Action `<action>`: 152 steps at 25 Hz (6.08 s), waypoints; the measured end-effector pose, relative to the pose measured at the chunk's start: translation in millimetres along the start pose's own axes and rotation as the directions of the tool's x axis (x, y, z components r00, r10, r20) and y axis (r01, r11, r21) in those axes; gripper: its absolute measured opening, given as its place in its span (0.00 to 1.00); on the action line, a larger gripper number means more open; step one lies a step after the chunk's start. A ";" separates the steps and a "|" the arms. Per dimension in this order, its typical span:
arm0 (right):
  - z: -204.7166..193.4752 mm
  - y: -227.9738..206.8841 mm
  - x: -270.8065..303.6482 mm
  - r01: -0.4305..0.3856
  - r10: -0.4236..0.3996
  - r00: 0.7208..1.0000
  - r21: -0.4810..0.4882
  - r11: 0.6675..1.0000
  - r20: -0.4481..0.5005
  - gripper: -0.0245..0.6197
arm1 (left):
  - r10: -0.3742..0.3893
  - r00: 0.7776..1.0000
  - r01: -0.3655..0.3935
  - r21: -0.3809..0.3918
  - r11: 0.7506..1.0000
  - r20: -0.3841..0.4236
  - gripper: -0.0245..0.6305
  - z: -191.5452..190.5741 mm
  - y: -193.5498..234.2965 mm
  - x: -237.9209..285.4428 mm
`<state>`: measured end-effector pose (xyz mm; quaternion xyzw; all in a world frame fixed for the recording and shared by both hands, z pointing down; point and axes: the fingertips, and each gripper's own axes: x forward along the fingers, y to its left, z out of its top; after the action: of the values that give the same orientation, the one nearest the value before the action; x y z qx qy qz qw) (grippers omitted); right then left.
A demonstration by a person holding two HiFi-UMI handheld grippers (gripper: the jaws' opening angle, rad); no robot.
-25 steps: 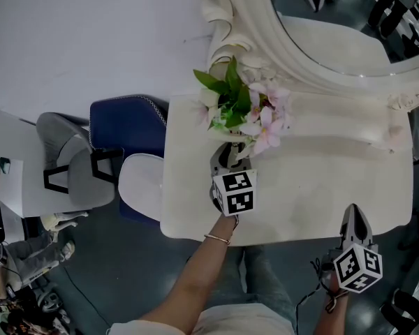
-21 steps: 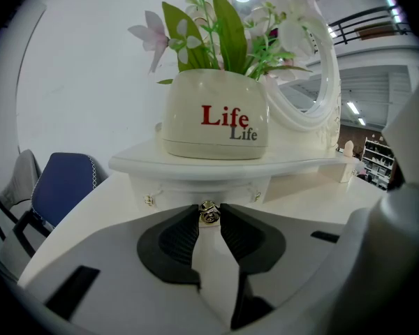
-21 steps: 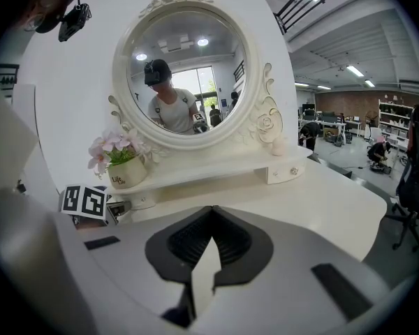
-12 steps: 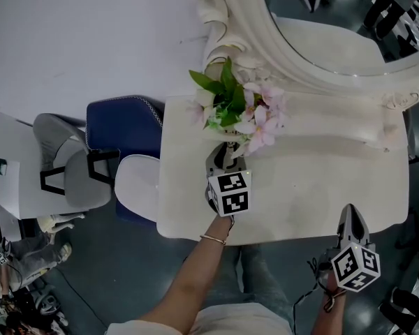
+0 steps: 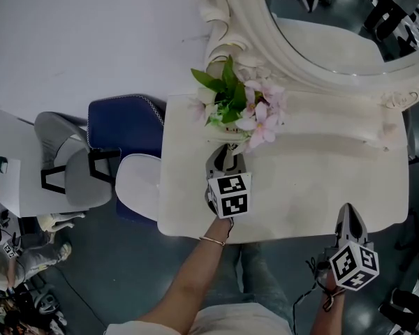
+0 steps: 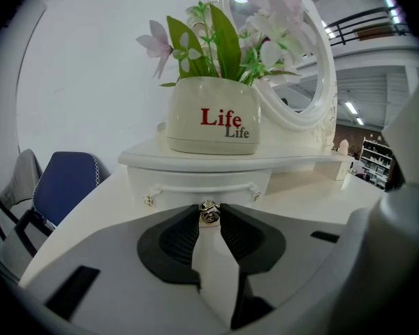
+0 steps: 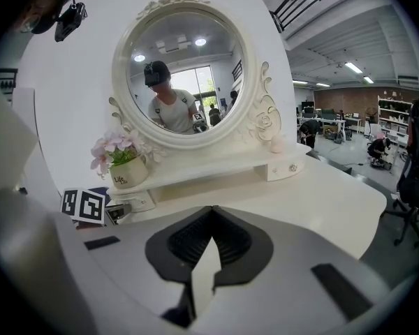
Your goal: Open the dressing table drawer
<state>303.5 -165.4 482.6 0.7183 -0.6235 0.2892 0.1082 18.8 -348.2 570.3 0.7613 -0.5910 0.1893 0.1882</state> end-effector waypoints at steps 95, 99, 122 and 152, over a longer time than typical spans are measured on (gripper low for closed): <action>-11.0 28.6 6.3 -0.083 0.081 0.996 -0.041 0.996 -0.042 0.05 | -0.007 1.000 0.007 -0.003 1.000 -0.022 0.20 -32.1 -11.5 -51.2; -10.0 29.9 7.8 -0.086 0.084 0.995 -0.041 0.995 -0.044 0.05 | -0.008 1.000 0.008 -0.001 1.000 -0.023 0.20 -32.2 -11.6 -52.3; -5.1 41.2 22.8 -0.135 0.133 0.990 -0.043 0.990 -0.038 0.05 | -0.043 0.998 0.042 -0.028 0.999 -0.036 0.22 -33.4 -10.9 -51.6; 130.1 130.4 32.4 -0.264 0.312 0.927 -0.228 0.937 0.209 0.05 | 0.182 0.946 -0.152 -0.128 0.980 0.269 0.11 134.7 128.5 -216.6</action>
<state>216.8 -285.5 368.4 0.6341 -0.7564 0.1497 0.0575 -146.9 -267.1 352.3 0.7164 -0.6833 0.0637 0.1262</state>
